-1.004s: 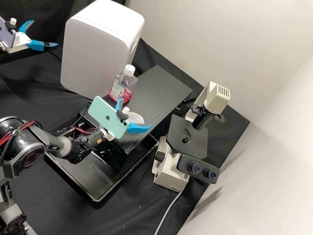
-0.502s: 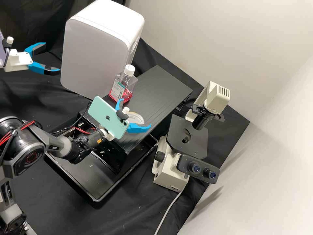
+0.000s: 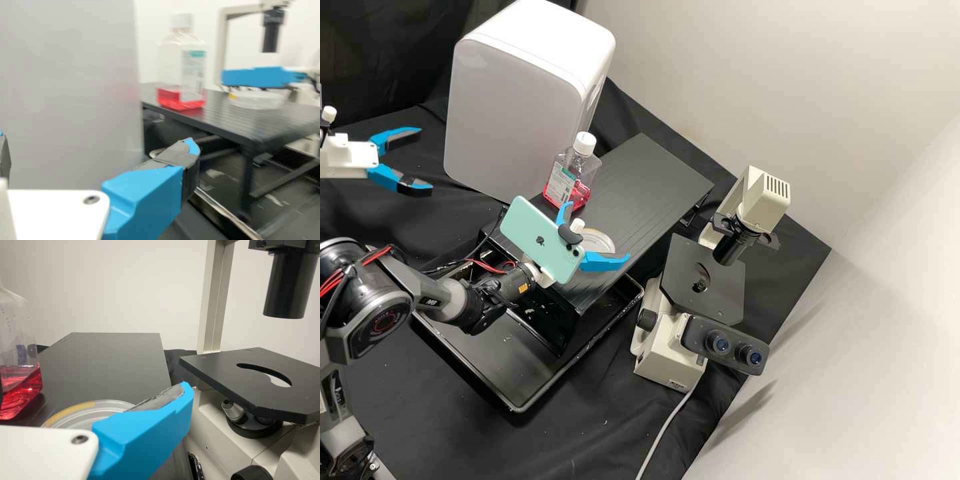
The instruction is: Remove the lid from the petri dish
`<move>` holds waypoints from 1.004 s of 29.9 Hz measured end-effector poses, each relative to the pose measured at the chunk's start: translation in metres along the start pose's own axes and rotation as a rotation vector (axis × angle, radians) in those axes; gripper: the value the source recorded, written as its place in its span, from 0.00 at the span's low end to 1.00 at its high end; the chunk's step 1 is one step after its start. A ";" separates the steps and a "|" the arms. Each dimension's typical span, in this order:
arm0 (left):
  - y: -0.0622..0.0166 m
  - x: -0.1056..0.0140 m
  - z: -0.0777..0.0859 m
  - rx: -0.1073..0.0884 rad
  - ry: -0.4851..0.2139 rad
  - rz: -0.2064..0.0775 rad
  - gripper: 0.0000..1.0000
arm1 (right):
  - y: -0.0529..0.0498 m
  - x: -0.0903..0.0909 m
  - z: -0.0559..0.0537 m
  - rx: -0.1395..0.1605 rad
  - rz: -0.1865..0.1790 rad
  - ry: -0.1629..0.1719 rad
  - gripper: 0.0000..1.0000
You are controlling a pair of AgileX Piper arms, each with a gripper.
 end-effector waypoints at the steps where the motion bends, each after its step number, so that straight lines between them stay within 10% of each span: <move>1: -0.0025 0.001 0.002 0.000 -0.009 -0.011 1.00 | 0.000 0.000 0.000 0.000 0.000 0.000 1.00; 13: -0.0341 0.007 0.020 0.033 -0.094 -0.141 1.00 | 0.000 0.000 0.000 0.000 0.000 0.000 1.00; 30: -0.0455 0.018 0.028 0.042 -0.105 -0.168 1.00 | 0.000 0.000 0.000 0.000 0.000 0.000 1.00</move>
